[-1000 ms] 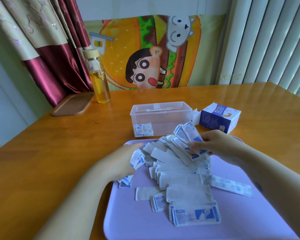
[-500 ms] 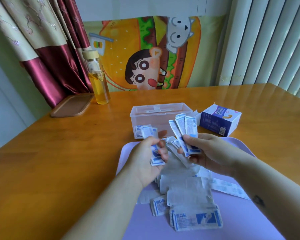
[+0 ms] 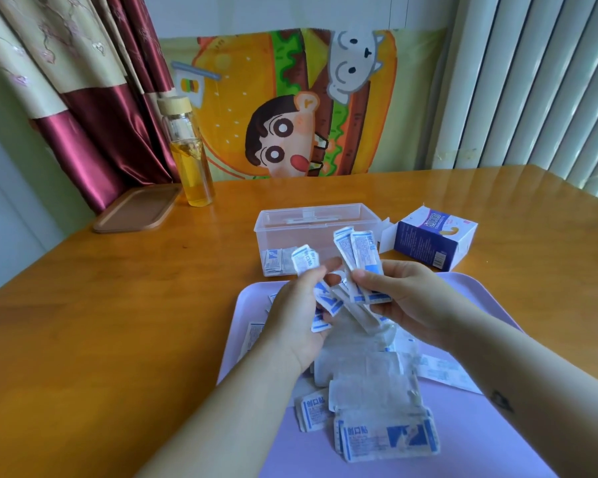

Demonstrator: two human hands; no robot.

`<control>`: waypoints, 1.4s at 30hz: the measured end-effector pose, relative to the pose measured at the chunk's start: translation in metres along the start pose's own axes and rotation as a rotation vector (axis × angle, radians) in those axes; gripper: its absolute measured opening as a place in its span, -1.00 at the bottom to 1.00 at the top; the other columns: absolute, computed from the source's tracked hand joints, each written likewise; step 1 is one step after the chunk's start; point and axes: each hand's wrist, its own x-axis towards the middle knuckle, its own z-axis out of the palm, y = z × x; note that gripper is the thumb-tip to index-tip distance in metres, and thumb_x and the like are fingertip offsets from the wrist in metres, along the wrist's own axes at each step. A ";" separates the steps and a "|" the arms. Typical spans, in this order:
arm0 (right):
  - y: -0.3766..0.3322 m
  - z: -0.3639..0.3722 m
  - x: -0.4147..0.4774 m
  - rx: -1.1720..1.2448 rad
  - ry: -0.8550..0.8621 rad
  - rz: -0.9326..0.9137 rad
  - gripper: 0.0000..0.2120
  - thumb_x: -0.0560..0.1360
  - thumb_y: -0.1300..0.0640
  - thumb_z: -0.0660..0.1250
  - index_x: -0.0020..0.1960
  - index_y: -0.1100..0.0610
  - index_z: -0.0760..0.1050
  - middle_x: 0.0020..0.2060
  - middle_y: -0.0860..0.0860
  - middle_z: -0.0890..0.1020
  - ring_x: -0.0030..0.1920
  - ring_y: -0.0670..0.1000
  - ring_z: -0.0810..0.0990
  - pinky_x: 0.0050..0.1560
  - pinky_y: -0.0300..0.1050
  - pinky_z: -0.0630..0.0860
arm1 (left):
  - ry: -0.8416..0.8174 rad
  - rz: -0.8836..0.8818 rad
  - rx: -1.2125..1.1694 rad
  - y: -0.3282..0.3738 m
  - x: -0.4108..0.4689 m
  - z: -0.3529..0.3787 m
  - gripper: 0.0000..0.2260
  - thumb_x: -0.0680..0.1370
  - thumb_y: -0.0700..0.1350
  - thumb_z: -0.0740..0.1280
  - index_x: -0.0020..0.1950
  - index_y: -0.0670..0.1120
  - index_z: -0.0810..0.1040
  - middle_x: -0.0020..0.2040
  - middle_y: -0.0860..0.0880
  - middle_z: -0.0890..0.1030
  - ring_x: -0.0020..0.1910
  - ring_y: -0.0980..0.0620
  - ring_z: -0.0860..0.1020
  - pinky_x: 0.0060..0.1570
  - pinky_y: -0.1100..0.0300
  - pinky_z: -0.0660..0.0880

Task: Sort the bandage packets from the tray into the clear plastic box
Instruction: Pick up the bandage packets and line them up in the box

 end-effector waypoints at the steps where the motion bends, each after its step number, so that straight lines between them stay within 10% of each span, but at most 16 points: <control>1: -0.001 -0.001 -0.001 0.020 0.007 0.002 -0.73 0.45 0.19 0.32 0.11 0.30 0.55 -0.15 0.12 0.68 -0.19 -0.03 0.63 -0.19 -0.24 0.53 | 0.002 -0.016 -0.056 0.001 0.001 -0.002 -0.83 0.58 -0.17 0.21 -0.07 -0.10 0.61 -0.24 -0.10 0.61 -0.40 0.05 0.55 -0.44 0.27 0.39; 7: -0.002 0.003 -0.008 -0.008 -0.068 0.051 -0.79 0.53 0.21 0.25 0.13 0.25 0.52 -0.14 0.09 0.62 -0.24 -0.06 0.56 -0.32 -0.29 0.48 | -0.066 -0.091 -0.056 0.002 0.005 -0.006 -0.78 0.59 0.01 0.25 0.09 -0.11 0.56 -0.41 0.02 0.38 -0.54 0.18 0.26 -0.56 0.37 0.21; 13: -0.001 0.013 -0.013 -0.165 -0.112 -0.019 -0.92 0.56 0.20 0.22 0.02 0.14 0.48 -0.22 0.08 0.65 -0.19 0.08 0.58 -0.21 -0.16 0.51 | -0.200 -0.049 0.138 -0.002 -0.001 -0.004 -0.86 0.55 -0.09 0.29 0.05 -0.05 0.61 0.00 -0.19 0.65 -0.15 -0.05 0.61 -0.33 0.23 0.42; 23: -0.006 0.006 -0.010 -0.226 0.039 0.008 -0.84 0.52 0.08 0.29 0.00 0.13 0.57 -0.23 0.03 0.63 -0.29 -0.07 0.55 -0.24 -0.19 0.44 | -0.072 0.047 -0.133 0.001 -0.002 -0.003 -0.86 0.60 -0.12 0.23 0.01 -0.09 0.57 -0.31 -0.02 0.68 -0.43 0.09 0.63 -0.53 0.34 0.46; 32: 0.001 0.021 -0.015 0.059 -0.087 0.147 -0.86 0.54 0.17 0.26 -0.12 0.19 0.54 -0.38 0.02 0.53 -0.49 -0.12 0.37 -0.46 -0.35 0.36 | -0.300 -0.059 -0.123 -0.001 -0.004 -0.003 -0.32 0.50 0.37 0.00 0.08 -0.16 0.61 0.06 -0.24 0.63 -0.01 -0.12 0.63 0.07 0.08 0.50; 37: 0.009 0.023 -0.013 -0.011 -0.029 0.103 -0.88 0.54 0.14 0.27 -0.02 0.19 0.52 -0.32 0.05 0.58 -0.50 -0.12 0.42 -0.47 -0.34 0.38 | -0.262 -0.046 -0.111 -0.008 -0.002 -0.004 -0.69 0.60 0.02 0.18 0.12 -0.16 0.58 -0.02 -0.18 0.67 -0.09 -0.07 0.65 -0.27 0.19 0.60; 42: 0.010 0.020 -0.014 -0.012 -0.021 0.128 -0.87 0.55 0.12 0.26 -0.08 0.14 0.55 -0.34 0.01 0.61 -0.43 -0.10 0.47 -0.44 -0.32 0.37 | -0.215 -0.019 -0.055 -0.013 0.003 -0.008 -0.81 0.60 -0.15 0.21 0.09 -0.16 0.58 0.08 -0.22 0.64 0.02 -0.14 0.63 -0.11 0.09 0.60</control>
